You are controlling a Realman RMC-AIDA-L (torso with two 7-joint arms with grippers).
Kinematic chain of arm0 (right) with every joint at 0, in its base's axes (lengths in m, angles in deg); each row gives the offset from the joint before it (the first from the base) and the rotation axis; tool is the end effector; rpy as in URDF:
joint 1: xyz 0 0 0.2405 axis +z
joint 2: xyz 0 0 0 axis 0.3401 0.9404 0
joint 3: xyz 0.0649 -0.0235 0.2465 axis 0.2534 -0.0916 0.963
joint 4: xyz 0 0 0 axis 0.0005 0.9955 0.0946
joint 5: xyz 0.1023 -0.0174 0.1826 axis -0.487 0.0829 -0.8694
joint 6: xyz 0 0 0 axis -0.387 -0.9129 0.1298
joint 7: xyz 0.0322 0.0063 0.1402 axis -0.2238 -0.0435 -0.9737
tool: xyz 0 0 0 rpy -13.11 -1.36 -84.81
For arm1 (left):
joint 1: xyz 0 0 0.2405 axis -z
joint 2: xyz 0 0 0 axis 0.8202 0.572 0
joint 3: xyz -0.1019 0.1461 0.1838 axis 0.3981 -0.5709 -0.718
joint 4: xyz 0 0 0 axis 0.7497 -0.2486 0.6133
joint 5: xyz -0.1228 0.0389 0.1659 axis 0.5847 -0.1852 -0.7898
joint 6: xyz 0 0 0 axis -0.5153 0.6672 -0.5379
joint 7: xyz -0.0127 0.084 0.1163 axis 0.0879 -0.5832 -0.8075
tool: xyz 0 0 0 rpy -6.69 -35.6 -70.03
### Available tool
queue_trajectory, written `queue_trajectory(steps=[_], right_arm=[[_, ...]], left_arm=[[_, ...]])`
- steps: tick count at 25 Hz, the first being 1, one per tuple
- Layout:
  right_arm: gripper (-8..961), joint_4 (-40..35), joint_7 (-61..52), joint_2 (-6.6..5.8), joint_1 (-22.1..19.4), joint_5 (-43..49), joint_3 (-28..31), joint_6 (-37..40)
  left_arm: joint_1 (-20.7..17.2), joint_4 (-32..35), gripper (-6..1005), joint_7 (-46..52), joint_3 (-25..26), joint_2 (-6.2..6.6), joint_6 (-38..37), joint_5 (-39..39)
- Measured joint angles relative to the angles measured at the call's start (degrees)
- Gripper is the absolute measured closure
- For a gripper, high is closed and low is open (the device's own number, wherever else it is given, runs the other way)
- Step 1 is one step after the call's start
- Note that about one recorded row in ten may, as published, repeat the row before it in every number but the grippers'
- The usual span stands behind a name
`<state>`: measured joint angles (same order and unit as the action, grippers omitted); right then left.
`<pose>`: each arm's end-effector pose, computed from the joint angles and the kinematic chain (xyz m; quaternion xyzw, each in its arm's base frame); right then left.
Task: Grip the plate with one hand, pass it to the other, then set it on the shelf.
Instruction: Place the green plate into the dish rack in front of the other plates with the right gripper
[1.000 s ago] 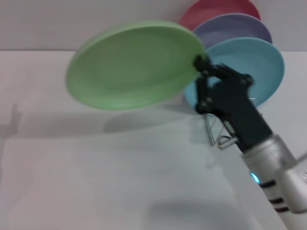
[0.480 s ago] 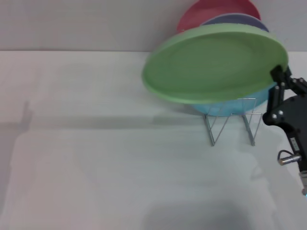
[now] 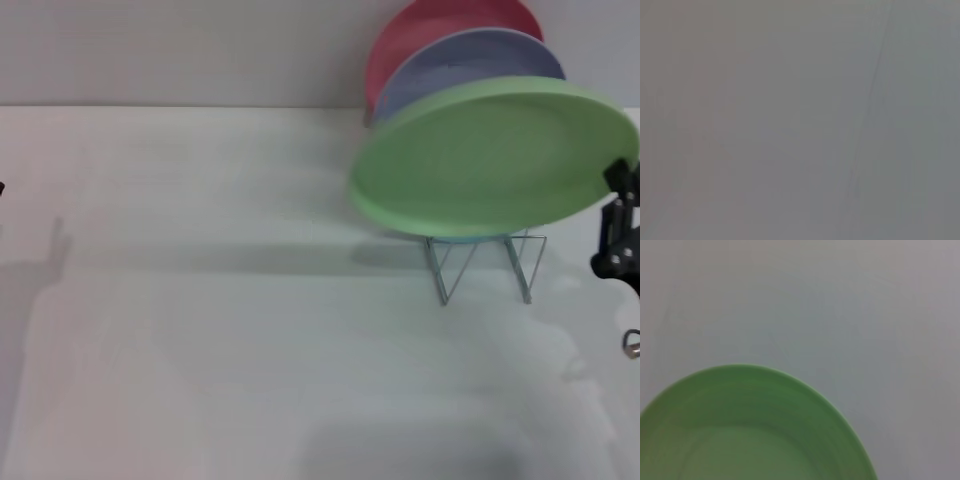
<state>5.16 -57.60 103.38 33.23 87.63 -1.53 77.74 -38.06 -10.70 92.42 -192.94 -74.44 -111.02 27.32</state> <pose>0.2870 0.2357 -0.0261 -0.6693 0.1041 0.4175 0.6058 -0.3471 0.2937 0.0073 -0.5909 -0.3060 -0.3954 0.6332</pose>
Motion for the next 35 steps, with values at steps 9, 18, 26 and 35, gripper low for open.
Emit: queue_trajectory(steps=[9, 18, 26, 35], right_arm=[[871, -6.99, -3.96, -0.01, -0.49, 0.00, 2.09, 1.12], [862, -11.56, -5.67, -0.01, 1.85, 0.10, 2.34, 1.17], [854, -14.73, -11.08, -0.28, 3.65, 0.12, 2.38, 4.40], [844, -18.32, -13.06, -0.10, 4.63, 0.05, 2.78, 3.01]], left_arm=[[-0.21, 1.77, 181, 0.02, -1.21, -0.09, 0.20, -0.05], [0.25, 3.19, 181, 0.02, -2.00, -0.16, 0.93, -0.05], [0.03, 5.88, 181, -0.56, -2.00, -0.19, 1.48, -0.05], [0.31, 6.77, 181, -0.60, -1.99, -0.19, 1.73, -0.05]])
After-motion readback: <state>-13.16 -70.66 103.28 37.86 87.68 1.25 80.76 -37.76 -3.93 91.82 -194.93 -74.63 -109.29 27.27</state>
